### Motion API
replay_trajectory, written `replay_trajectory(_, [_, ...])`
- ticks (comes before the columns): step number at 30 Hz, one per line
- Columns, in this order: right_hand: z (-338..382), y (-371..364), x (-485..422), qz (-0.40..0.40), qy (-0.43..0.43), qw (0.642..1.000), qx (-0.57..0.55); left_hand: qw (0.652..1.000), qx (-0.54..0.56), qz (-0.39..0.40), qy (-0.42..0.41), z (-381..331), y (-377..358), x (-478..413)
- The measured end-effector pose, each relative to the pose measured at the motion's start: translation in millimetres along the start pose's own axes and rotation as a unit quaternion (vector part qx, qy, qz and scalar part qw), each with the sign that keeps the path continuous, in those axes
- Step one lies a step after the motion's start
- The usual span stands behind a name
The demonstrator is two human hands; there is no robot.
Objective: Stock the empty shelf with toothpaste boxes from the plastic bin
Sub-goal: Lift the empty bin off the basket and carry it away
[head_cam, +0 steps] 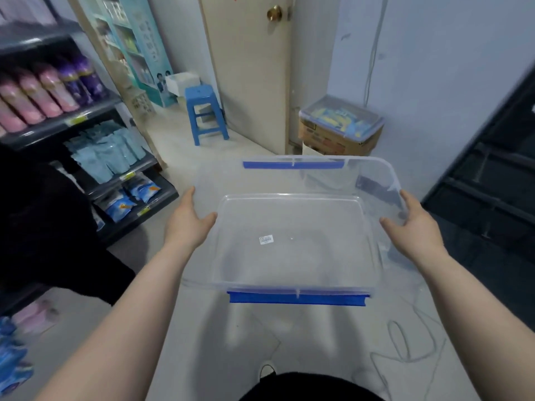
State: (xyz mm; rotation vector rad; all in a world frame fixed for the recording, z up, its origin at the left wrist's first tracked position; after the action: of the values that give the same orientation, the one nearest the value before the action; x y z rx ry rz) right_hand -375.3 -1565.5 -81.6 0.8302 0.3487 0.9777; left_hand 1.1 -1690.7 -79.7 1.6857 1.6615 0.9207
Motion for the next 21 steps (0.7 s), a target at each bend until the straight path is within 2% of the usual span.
replay_trajectory(9, [9.1,-10.4,-72.7,-0.006,-0.037,0.999,-0.001,0.999,0.017,0.027,-0.021,-31.3,-24.2,-97.2])
replay_trajectory(21, [-5.8,23.2,-268.2,-0.014,-0.055,0.998,0.003,0.999,0.020,0.038,-0.026,-151.2,-91.1,-248.2])
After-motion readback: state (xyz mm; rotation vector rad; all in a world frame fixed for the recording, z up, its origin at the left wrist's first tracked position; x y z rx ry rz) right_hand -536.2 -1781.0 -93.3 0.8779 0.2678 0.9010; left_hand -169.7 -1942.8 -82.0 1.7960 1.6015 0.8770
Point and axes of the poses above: each hand's wrist, its own x-axis away from the middle knuckle, its own y-axis out of the back of the hand, z = x × y, the point moved 3 cm from there along -x, towards the middle knuckle, and after that the axes turned 5 degrees about z, right-handed, at the moved point
